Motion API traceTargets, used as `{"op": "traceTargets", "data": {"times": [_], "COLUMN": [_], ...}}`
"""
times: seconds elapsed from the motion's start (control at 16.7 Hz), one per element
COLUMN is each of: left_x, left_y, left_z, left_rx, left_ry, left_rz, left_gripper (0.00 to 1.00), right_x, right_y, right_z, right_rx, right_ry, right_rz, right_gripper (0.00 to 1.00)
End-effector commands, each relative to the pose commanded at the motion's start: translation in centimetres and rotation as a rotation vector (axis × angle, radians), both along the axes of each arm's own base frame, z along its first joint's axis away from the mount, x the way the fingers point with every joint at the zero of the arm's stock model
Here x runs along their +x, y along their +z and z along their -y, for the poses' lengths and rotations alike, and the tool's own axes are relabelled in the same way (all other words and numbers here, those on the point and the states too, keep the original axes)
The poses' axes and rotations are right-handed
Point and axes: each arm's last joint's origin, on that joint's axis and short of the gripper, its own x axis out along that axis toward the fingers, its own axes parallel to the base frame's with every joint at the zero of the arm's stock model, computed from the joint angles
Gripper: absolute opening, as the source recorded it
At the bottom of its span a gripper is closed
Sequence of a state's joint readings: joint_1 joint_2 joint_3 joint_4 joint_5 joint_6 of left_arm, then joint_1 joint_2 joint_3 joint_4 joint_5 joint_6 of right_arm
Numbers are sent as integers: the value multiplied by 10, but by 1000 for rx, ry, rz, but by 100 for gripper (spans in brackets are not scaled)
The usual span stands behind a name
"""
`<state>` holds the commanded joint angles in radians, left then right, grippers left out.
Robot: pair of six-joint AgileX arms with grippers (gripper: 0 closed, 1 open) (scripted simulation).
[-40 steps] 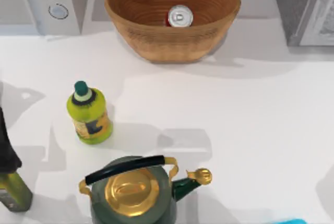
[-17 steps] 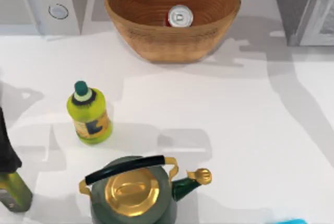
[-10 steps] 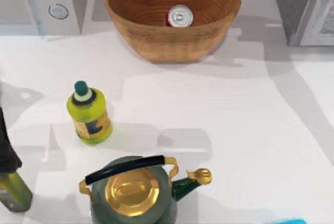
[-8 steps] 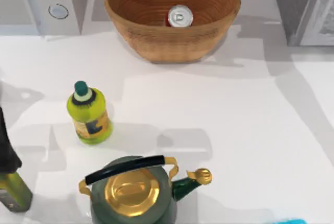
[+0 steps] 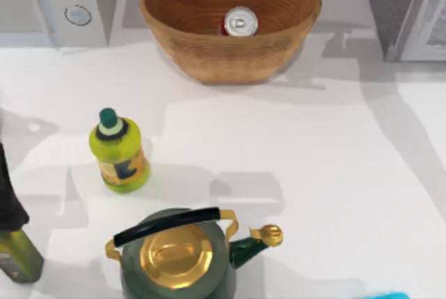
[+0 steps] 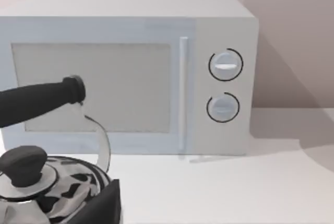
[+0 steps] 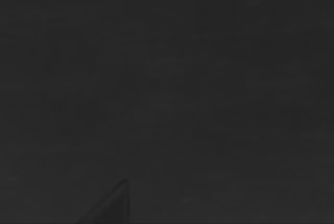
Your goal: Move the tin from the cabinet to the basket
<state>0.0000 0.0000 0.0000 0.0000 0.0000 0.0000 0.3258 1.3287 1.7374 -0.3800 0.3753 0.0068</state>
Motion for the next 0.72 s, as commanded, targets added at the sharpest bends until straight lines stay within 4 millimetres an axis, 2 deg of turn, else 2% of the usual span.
{"op": "traceTargets", "data": {"times": [0.24, 0.42, 0.54, 0.72], "left_x": [0, 0, 0, 0], "left_y": [0, 0, 0, 0], "left_z": [0, 0, 0, 0], "left_rx": [0, 0, 0, 0], "left_ry": [0, 0, 0, 0], "left_rz": [0, 0, 0, 0], "left_gripper": [100, 100, 100, 100], "right_x": [-30, -59, -79, -106], "right_y": [-24, -55, -84, -141], "right_z": [20, 36, 47, 59], "right_rx": [-2, -2, -3, -5], "right_ry": [2, 5, 8, 13], "right_rz": [-1, 1, -1, -15], "right_gripper": [100, 100, 100, 100]}}
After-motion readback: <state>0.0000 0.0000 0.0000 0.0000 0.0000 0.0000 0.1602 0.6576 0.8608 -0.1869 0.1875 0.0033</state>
